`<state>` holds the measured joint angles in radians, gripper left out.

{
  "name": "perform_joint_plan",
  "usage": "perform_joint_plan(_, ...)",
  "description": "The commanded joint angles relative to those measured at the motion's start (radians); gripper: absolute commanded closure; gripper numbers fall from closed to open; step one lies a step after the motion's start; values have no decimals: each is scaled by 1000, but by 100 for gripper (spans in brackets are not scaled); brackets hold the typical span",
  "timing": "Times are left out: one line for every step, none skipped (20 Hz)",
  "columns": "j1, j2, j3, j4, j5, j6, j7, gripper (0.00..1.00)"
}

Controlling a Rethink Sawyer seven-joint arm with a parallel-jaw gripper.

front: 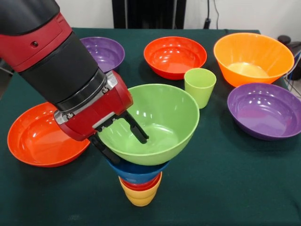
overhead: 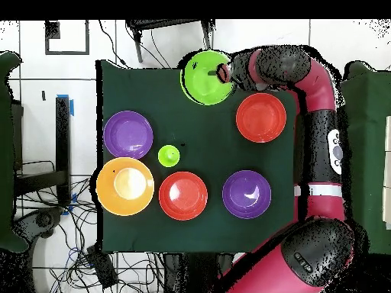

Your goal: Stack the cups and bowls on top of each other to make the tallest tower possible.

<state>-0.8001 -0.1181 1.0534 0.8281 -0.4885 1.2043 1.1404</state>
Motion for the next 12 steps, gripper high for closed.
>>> perform_joint_plan(55, 4, -91, -102, -1, 37, -13, 0)
perform_joint_plan(56, 5, -90, -111, -1, 44, -20, 0)
perform_joint_plan(56, 4, -92, -114, 0, 48, -24, 0)
perform_joint_plan(57, 4, -93, -120, 0, 55, -29, 0)
perform_joint_plan(59, 4, -94, -127, 0, 64, -31, 0)
perform_joint_plan(59, 3, -96, -131, 0, 72, -33, 0)
perform_joint_plan(61, 2, -97, -136, 0, 77, -34, 0)
perform_joint_plan(61, 2, -95, -139, 1, 79, -39, 0)
perform_joint_plan(62, 3, -94, -144, 1, 78, -42, 0)
perform_joint_plan(64, 4, -93, -153, 0, 81, -44, 0)
perform_joint_plan(67, 6, -91, -161, 2, 84, -42, 0)
perform_joint_plan(69, 7, -89, -168, 3, 85, -42, 0)
